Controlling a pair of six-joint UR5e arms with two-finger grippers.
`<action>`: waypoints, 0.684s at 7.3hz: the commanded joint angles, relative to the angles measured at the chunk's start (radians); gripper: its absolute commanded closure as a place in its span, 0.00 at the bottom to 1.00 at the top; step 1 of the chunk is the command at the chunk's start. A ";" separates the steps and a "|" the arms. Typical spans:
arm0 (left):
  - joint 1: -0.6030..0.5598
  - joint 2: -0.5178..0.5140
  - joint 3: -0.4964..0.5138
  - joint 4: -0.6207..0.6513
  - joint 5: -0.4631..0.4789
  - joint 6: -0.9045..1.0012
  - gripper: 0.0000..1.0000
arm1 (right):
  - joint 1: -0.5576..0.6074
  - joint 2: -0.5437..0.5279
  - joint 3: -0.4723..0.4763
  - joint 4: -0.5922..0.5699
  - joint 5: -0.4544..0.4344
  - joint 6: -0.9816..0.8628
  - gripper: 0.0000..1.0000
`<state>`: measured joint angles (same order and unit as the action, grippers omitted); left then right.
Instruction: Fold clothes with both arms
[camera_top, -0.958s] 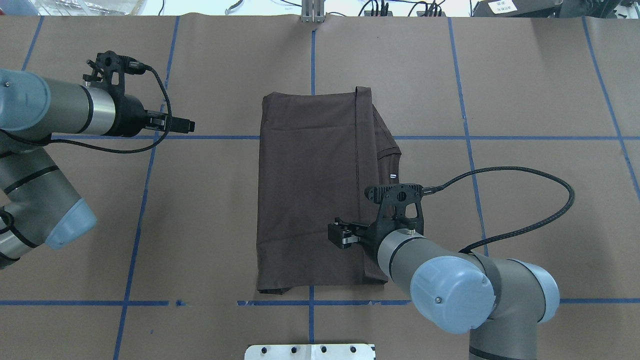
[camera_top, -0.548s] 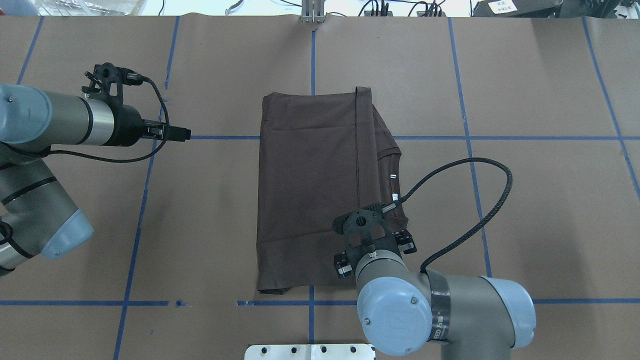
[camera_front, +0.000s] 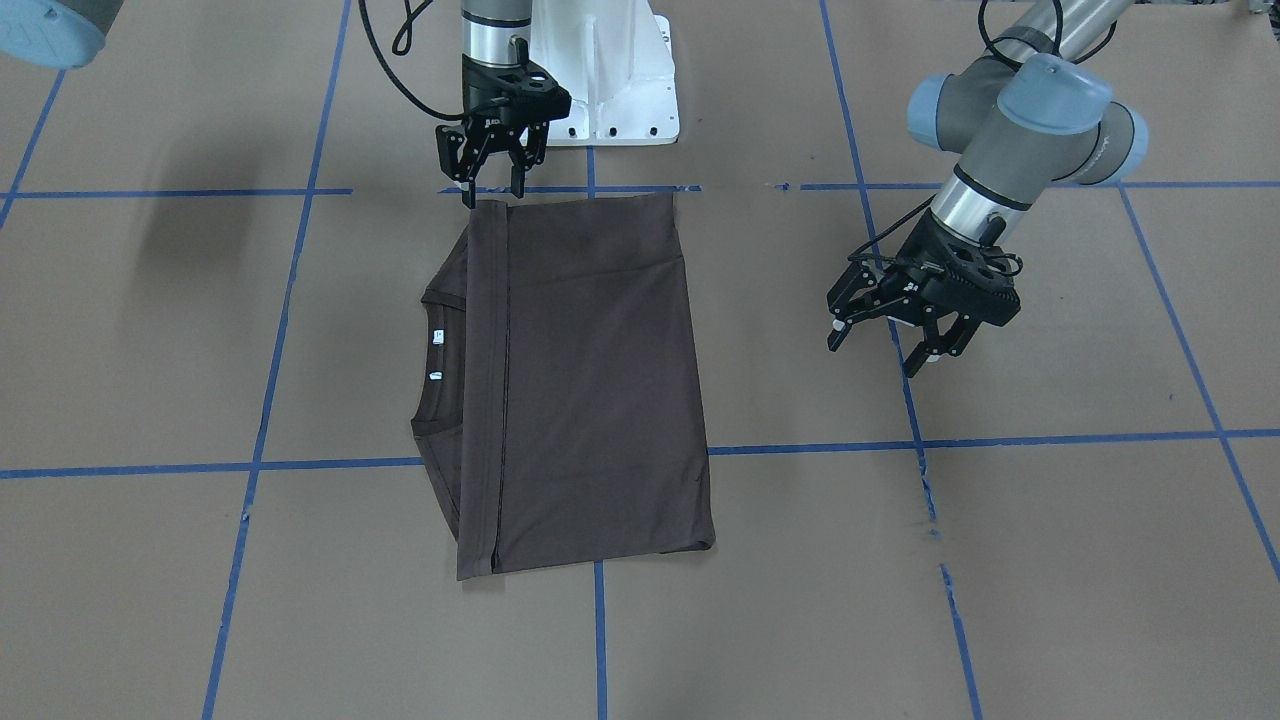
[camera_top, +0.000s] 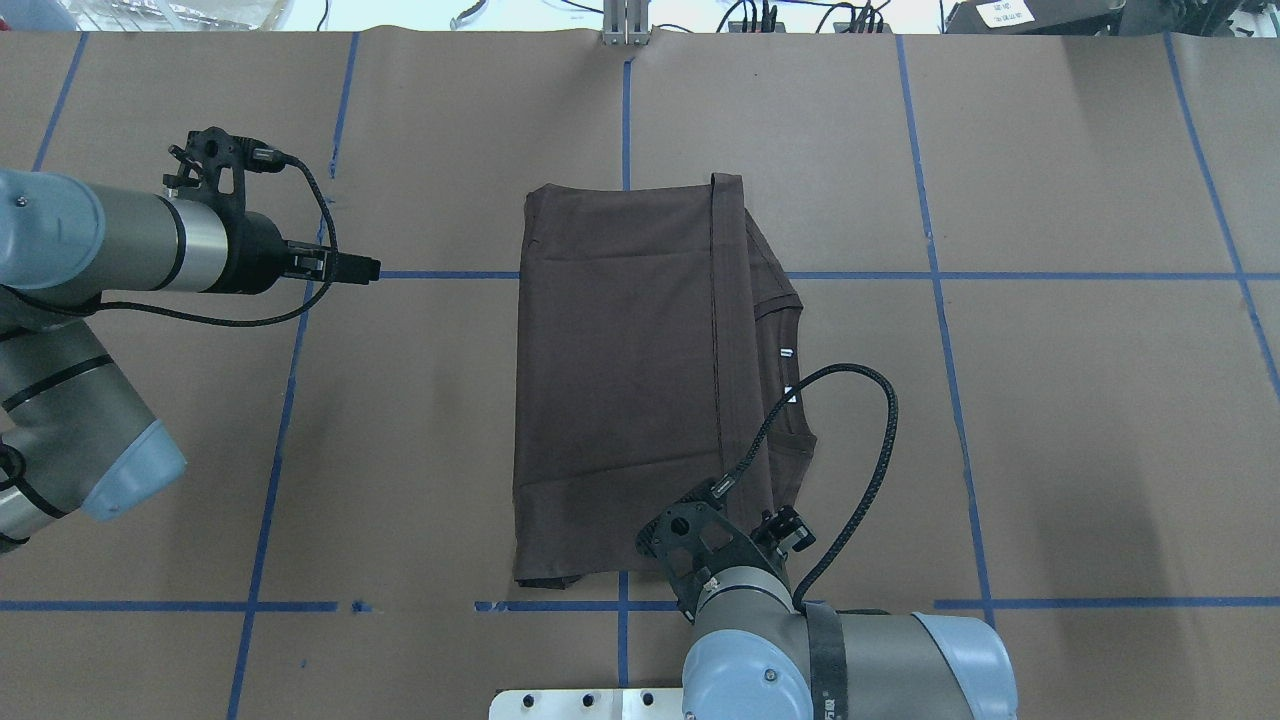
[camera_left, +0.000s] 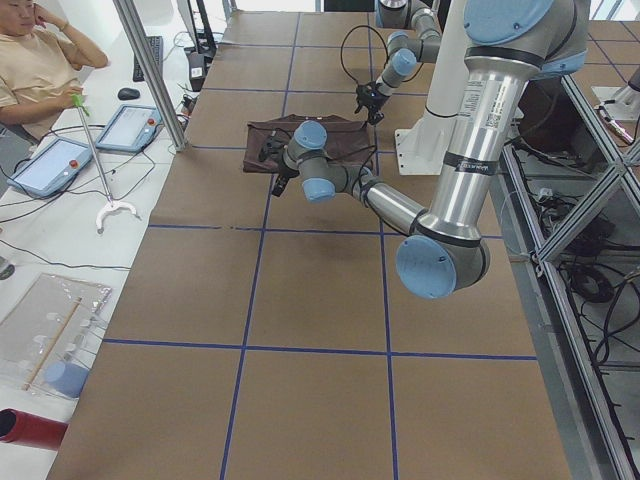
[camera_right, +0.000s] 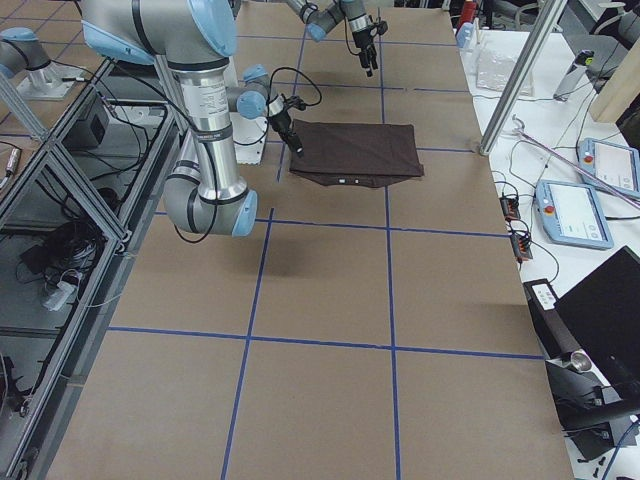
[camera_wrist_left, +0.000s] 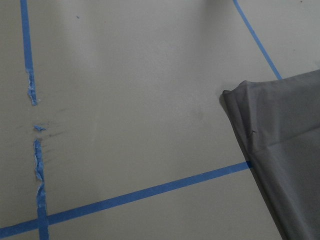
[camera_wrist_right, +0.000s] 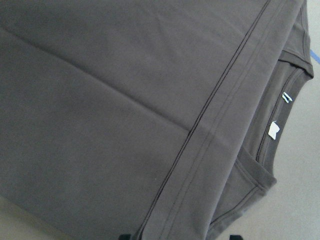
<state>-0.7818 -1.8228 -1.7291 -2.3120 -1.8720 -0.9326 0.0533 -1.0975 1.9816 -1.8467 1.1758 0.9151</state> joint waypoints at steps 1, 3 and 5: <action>-0.001 0.000 0.000 0.000 0.001 0.000 0.00 | -0.009 0.002 -0.016 0.001 0.004 -0.004 0.47; -0.001 0.000 0.002 -0.001 0.001 0.001 0.00 | -0.009 0.004 -0.017 0.001 0.005 -0.004 0.69; -0.001 0.000 0.000 0.000 0.001 0.002 0.00 | -0.009 0.004 -0.017 0.001 0.004 -0.002 1.00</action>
<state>-0.7823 -1.8224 -1.7284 -2.3121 -1.8715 -0.9313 0.0446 -1.0938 1.9651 -1.8447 1.1800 0.9115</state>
